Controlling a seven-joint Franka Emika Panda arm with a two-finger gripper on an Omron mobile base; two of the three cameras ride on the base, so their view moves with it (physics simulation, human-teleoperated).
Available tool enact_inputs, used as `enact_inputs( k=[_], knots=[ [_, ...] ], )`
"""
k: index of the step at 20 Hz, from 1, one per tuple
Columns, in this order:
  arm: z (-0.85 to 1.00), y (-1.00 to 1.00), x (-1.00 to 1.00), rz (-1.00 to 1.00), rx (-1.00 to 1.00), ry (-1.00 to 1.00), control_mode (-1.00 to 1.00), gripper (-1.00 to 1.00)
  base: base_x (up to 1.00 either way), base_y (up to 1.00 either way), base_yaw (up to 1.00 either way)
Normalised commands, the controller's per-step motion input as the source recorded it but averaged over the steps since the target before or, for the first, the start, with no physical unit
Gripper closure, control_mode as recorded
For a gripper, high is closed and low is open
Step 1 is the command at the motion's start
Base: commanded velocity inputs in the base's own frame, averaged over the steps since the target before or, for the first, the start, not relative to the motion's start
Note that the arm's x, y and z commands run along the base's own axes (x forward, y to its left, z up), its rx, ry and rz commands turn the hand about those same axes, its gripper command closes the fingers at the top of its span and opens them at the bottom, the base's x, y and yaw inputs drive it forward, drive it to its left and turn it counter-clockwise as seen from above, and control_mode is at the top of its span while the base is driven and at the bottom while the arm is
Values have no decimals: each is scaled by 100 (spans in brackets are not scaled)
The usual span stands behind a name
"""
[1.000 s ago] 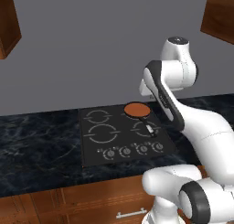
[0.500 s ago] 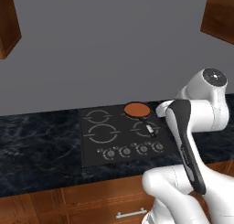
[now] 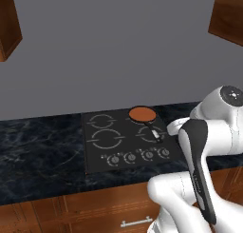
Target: Retrieve the fish from the fridge and place it on the saucepan with marinade on the stove.
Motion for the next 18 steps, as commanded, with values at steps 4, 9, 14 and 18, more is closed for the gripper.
enact_inputs(
  k=[4,9,14,18],
  knots=[
    [-2,0,-2,0,0,-1,-100,-100,0,0,0],
    [-1,0,-1,0,0,0,-100,-100,0,0,0],
    [-3,0,-3,0,0,0,100,-100,-11,0,0],
    [0,0,0,0,0,0,100,-100,-53,0,0]
  ],
)
